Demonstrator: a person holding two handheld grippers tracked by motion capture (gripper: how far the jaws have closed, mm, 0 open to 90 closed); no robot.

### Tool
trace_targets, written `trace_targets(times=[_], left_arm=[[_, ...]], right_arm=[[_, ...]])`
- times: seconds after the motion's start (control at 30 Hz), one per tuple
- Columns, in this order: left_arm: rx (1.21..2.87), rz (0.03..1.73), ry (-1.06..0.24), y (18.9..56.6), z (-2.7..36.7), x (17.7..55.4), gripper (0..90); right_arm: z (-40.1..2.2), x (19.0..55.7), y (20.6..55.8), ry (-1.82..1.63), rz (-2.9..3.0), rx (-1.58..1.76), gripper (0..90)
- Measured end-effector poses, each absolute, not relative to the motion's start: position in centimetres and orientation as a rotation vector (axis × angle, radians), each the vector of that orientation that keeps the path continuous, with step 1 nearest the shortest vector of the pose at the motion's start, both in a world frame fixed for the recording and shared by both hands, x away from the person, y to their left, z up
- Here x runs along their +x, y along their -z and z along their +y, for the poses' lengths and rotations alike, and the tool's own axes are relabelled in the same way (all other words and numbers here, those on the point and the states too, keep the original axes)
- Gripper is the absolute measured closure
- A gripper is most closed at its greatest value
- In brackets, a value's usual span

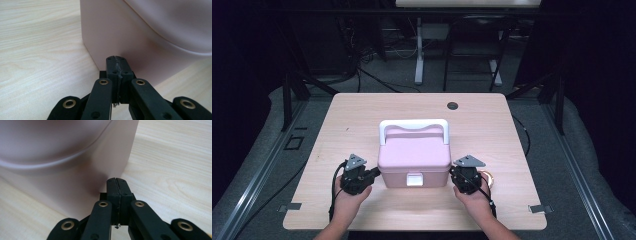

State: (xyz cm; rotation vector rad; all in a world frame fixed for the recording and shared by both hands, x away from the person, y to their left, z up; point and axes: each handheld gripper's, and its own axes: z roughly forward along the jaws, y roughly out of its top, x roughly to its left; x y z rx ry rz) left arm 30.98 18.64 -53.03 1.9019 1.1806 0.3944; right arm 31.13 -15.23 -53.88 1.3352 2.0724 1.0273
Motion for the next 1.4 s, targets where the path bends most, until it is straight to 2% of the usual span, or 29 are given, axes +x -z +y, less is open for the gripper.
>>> trace_targets(times=[0.5,0.97,1.1,1.4], left_arm=[[1.952,1.147,-0.340,52.7,18.5,27.9,90.0],[1.993,1.081,-0.308,52.6,19.0,26.6,89.9],[2.009,1.050,-0.318,52.6,19.0,26.5,89.9],[1.987,1.034,-0.251,52.9,19.5,26.4,89.8]], right_arm=[[-16.3,27.8,53.7,-1.048,2.124,1.341,90.0],[-17.0,25.6,53.7,-1.087,2.181,1.316,90.0],[-17.3,25.5,53.6,-1.090,2.215,1.294,90.0],[-17.7,25.4,53.6,-1.106,2.255,1.292,90.0]])
